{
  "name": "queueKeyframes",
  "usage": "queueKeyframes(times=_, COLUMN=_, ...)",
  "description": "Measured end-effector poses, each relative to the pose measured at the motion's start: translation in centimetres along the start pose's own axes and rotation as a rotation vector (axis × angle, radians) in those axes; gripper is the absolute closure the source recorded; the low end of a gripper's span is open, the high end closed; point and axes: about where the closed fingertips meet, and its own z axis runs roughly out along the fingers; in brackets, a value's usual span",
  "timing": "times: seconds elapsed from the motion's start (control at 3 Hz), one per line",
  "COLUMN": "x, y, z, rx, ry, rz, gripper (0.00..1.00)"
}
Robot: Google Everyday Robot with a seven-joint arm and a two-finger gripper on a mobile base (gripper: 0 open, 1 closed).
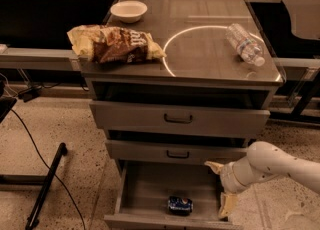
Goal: Pick pepsi can from bottom drawer and place on counter
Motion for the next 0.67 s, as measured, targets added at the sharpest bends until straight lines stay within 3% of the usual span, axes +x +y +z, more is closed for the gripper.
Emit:
queueKeyframes(times=0.33, x=0.8, y=0.9, z=1.8, rx=-0.012, ry=-0.012, rz=0.038, gripper=0.00)
queueKeyframes(times=0.67, x=1.6, y=2.7, z=5.3, rx=-0.035, ry=-0.026, rz=0.076, gripper=0.18)
